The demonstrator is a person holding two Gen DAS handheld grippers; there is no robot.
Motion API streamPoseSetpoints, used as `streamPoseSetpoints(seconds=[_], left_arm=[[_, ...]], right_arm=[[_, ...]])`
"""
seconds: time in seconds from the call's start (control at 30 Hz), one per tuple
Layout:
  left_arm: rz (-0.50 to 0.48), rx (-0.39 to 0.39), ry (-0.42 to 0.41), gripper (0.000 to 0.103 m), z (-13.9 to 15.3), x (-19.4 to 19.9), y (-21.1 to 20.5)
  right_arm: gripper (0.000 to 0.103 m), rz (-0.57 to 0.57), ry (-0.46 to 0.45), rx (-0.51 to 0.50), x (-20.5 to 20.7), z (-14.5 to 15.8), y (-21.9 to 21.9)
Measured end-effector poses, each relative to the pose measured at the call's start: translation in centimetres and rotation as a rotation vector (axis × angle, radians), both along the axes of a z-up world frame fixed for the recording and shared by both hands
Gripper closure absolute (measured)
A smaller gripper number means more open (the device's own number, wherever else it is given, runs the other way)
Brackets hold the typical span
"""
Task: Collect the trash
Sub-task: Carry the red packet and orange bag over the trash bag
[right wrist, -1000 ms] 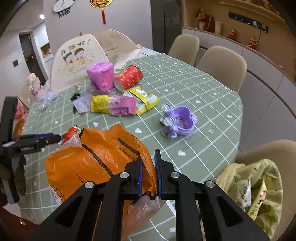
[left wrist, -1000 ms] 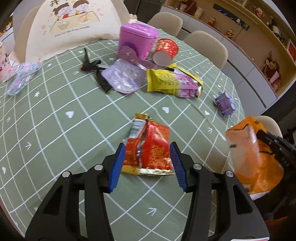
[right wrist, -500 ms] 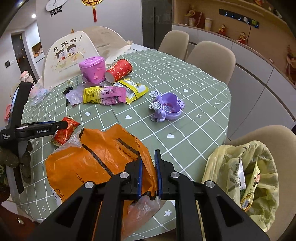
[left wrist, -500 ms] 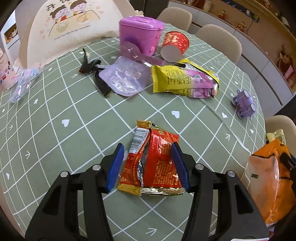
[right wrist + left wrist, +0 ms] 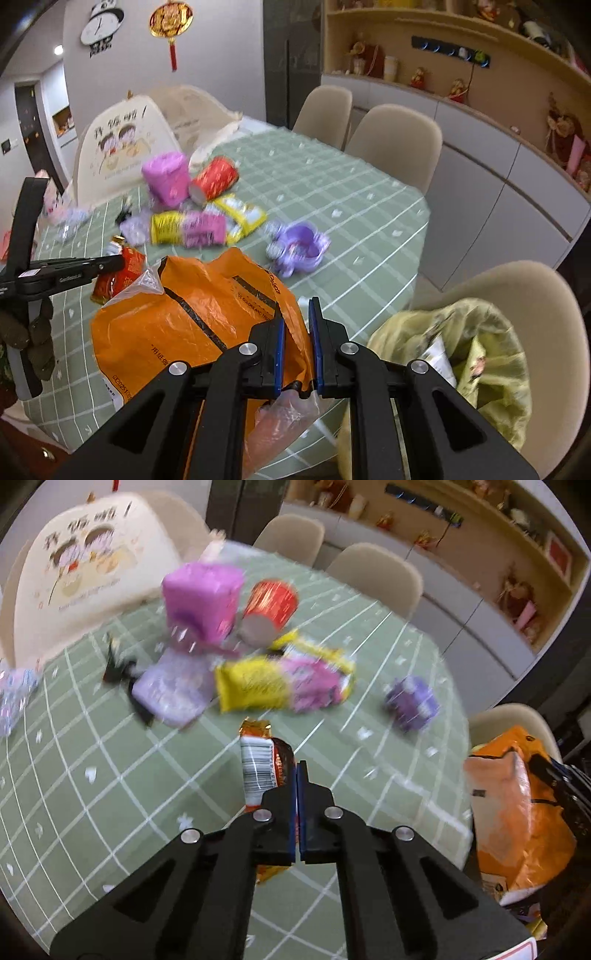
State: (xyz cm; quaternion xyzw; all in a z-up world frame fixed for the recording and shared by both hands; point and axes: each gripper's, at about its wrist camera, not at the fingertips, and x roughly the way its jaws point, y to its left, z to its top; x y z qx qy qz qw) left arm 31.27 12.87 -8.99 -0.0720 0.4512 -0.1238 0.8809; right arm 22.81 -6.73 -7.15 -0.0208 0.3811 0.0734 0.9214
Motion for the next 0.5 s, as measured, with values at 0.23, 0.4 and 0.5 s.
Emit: streamPoseSetpoints(seconds=[0.23,0.4,0.5], left_arm=[[-0.106,-0.085,-0.16,0.103,7.4,0.7,-4.8],[-0.246,-0.143,-0.245,0.103,11.7,0.8,-10.9],[-0.334,-0.169,-0.267,0.103,13.1,0.5,-15.1]], right_arm=[[0.09,-0.063,-0.141,-0.04,-0.2,5.2,-3.6],[0.09,-0.154,-0.233,-0.079,-1.8,8.6,-8.0],[0.09,-0.208,-0.257,-0.103,-2.9,9.6,-10.5]])
